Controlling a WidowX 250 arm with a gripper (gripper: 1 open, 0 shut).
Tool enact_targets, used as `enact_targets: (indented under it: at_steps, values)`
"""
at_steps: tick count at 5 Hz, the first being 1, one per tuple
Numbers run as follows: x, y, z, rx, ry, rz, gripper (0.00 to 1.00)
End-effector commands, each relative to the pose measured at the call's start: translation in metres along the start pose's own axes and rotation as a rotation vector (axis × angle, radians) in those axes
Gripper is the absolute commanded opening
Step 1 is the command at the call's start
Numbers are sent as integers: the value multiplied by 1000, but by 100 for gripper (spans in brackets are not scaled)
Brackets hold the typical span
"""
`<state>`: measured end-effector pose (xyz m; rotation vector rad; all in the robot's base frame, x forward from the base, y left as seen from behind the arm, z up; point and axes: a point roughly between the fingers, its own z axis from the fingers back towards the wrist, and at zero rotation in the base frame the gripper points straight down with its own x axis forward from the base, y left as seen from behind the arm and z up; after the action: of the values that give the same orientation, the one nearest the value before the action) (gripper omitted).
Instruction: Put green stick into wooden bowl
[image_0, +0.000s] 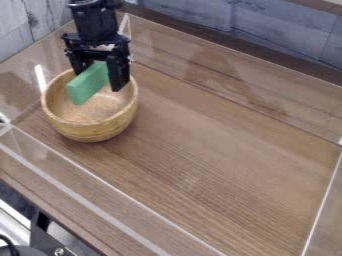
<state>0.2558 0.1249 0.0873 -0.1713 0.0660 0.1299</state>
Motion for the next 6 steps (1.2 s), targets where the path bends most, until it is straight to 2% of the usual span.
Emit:
enact_targets:
  at_steps: [1, 3, 5, 6]
  values:
    - [-11, -9, 26, 9, -41, -17, 100]
    - [-14, -12, 25, 3, -23, -74, 100]
    - [-17, -8, 26, -2, -20, -29, 100]
    - [-18, -12, 24, -2, -12, -42, 100]
